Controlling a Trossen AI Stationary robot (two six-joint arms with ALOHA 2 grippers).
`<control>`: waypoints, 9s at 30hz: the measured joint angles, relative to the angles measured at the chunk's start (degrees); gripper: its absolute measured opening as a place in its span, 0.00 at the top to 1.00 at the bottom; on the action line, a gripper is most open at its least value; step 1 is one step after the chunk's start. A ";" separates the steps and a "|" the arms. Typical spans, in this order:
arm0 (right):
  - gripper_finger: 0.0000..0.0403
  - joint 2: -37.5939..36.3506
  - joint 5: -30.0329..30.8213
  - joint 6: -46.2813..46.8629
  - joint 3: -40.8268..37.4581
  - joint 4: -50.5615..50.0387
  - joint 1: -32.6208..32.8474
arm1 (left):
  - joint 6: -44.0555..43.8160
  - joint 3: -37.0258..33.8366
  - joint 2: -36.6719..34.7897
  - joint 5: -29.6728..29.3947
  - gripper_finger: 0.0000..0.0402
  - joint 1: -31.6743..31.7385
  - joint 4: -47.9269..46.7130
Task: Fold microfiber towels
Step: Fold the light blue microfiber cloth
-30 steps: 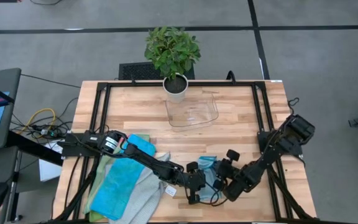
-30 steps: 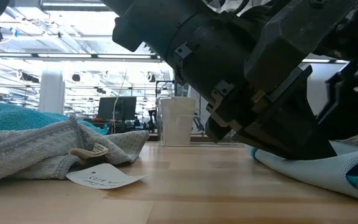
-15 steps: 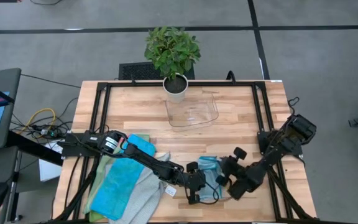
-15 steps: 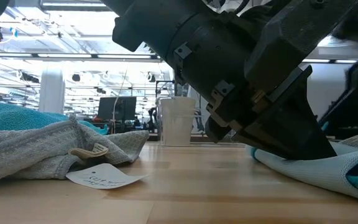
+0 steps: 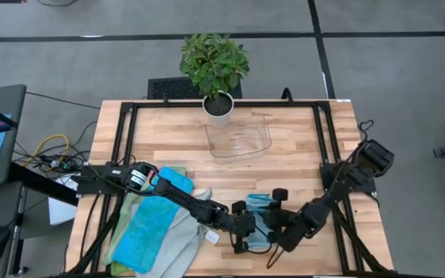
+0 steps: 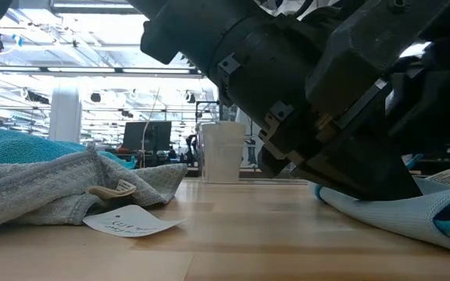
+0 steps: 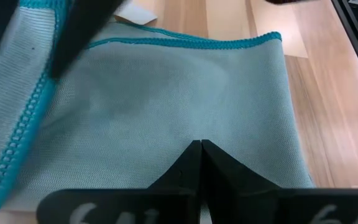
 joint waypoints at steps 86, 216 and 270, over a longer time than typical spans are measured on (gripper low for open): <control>0.98 -5.18 -15.42 -3.48 -6.30 8.53 -11.57 | -1.36 0.00 0.00 -2.24 1.00 -0.04 -0.89; 0.80 -13.25 -14.56 71.27 -9.54 -20.09 6.11 | -4.92 -0.02 0.04 -5.16 1.00 -0.74 -1.21; 0.53 -13.86 -25.18 21.04 -8.12 -11.85 -12.76 | -6.91 0.07 0.04 -4.16 1.00 -0.83 -2.41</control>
